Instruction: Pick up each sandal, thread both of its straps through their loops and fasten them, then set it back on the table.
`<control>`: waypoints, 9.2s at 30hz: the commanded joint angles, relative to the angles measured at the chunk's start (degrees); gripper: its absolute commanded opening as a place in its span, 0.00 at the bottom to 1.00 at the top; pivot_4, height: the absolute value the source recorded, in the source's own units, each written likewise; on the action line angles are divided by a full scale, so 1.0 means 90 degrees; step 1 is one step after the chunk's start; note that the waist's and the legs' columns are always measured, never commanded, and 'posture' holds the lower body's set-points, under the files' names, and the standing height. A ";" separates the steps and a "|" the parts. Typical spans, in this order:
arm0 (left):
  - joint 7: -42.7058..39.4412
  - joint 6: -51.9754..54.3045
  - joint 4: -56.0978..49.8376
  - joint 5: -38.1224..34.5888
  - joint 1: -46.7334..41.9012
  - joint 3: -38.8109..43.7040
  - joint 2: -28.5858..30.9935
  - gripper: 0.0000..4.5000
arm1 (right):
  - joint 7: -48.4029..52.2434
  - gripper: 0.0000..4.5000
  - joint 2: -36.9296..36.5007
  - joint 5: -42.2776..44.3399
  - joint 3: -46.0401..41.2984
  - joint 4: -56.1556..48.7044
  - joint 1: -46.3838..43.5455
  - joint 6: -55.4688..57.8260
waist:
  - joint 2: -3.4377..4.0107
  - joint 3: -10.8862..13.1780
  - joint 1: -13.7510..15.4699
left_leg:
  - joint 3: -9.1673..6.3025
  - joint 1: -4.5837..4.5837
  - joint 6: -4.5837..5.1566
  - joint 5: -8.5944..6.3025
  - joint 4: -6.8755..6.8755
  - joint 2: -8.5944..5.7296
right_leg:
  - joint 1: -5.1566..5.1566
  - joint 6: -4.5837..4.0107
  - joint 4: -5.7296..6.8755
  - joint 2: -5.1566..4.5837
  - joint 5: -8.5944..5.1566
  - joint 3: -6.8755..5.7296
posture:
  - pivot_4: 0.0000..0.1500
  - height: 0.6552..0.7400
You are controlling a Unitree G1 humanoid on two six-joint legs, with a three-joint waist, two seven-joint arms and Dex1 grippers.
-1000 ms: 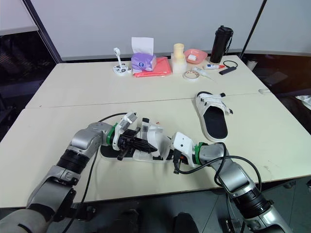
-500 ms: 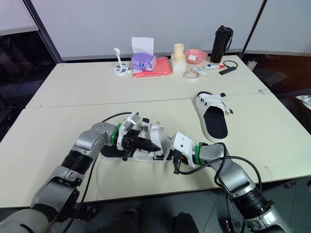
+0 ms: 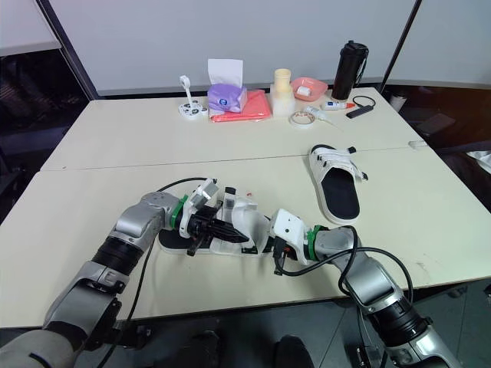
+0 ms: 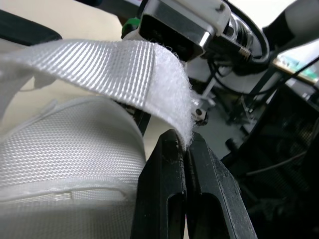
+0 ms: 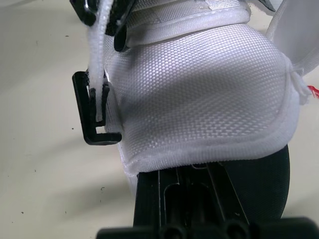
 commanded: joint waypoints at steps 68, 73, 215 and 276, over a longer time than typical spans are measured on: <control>-0.0224 -0.2879 0.2516 -0.0817 -0.2894 -0.3742 0.0585 0.76 | -0.0019 0.00 -0.0018 -0.0288 0.0324 0.0282 0.0138 0.0196 | -0.0004 0.0002 -0.0007 | 0.0004 -0.0001 0.0002 0.0001 0.0010 -0.0001 | 0.0002 0.0004 0.0012 0.0007 -0.0002 -0.0002 | 1.00 1.00; -0.0224 -0.2244 0.2725 -0.1026 -0.2904 -0.2860 0.0327 1.00 | -0.0025 0.00 0.0008 -0.0299 0.0345 0.0303 0.0107 0.0185 | -0.0006 0.0003 -0.0008 | 0.0004 -0.0001 0.0002 0.0001 0.0010 -0.0002 | 0.0002 0.0004 0.0012 0.0008 -0.0002 -0.0002 | 1.00 1.00; 0.0099 0.2313 -0.2726 -0.1514 0.0963 0.0686 0.2066 0.95 | 0.0047 0.00 0.0074 -0.0467 0.0466 0.0522 0.0038 0.0028 | 0.0001 -0.0003 -0.0045 | -0.0009 0.0013 0.0001 0.0001 0.0015 0.0019 | -0.0020 -0.0001 0.0081 0.0009 -0.0008 0.0014 | 1.00 1.00; 0.0390 0.1645 -0.3741 -0.1382 0.1740 -0.0136 0.2067 0.01 | 0.0078 0.00 0.0016 -0.0497 0.0467 0.0389 0.0074 0.0127 | 0.0010 -0.0008 -0.0036 | -0.0002 0.0008 -0.0001 -0.0001 -0.0064 0.0033 | -0.0035 -0.0047 0.0003 0.0009 -0.0027 0.0009 | 1.00 1.00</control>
